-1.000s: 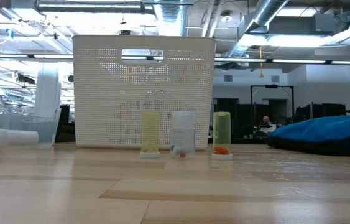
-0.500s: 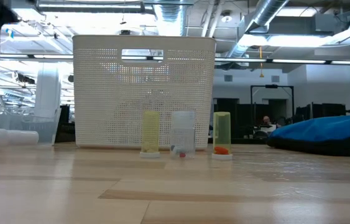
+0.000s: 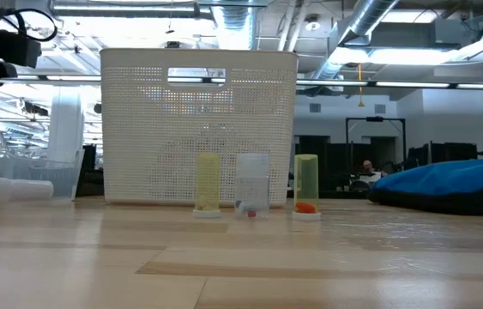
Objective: Pick & Place Medicine items
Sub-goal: Put the rolled gauze into the transparent bin, then put the right yellow pill bottle into the black bin
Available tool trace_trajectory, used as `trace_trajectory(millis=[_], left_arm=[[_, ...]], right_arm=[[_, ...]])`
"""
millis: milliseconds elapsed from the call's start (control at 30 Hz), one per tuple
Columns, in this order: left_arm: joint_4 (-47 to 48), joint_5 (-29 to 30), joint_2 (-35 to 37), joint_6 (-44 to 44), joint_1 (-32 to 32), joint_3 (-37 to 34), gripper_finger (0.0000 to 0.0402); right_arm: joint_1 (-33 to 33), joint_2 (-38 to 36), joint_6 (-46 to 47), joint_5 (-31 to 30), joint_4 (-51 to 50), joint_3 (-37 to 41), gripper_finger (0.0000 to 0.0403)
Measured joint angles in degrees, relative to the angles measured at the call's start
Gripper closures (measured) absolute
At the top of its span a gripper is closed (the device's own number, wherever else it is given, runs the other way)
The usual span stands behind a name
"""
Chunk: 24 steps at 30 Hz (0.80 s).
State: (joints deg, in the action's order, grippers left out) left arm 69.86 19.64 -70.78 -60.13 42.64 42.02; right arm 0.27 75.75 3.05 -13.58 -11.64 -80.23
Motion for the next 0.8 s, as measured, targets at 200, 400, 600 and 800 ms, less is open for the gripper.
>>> trace_trajectory(millis=[200, 400, 600, 800], left_arm=[[-1.19, 1.56, 0.00, 0.12, -0.01, -0.46, 0.0297], [-1.19, 3.65, 0.51, 0.04, -0.03, -0.45, 0.0265], [-1.46, 5.01, 5.48, -0.14, -0.03, 1.57, 0.0234], [-10.24, 5.44, 16.15, 2.93, 0.43, 4.79, 0.0223]], right_arm=[[-0.01, 0.00, 1.07, -0.01, 0.00, 0.00, 0.0163], [0.01, 0.00, 1.07, -1.44, -0.76, 0.00, 0.0163], [0.01, 0.00, 2.25, -1.49, -5.21, 0.00, 0.0163], [0.19, 0.00, 9.15, 5.29, -26.49, 0.22, 0.0163]])
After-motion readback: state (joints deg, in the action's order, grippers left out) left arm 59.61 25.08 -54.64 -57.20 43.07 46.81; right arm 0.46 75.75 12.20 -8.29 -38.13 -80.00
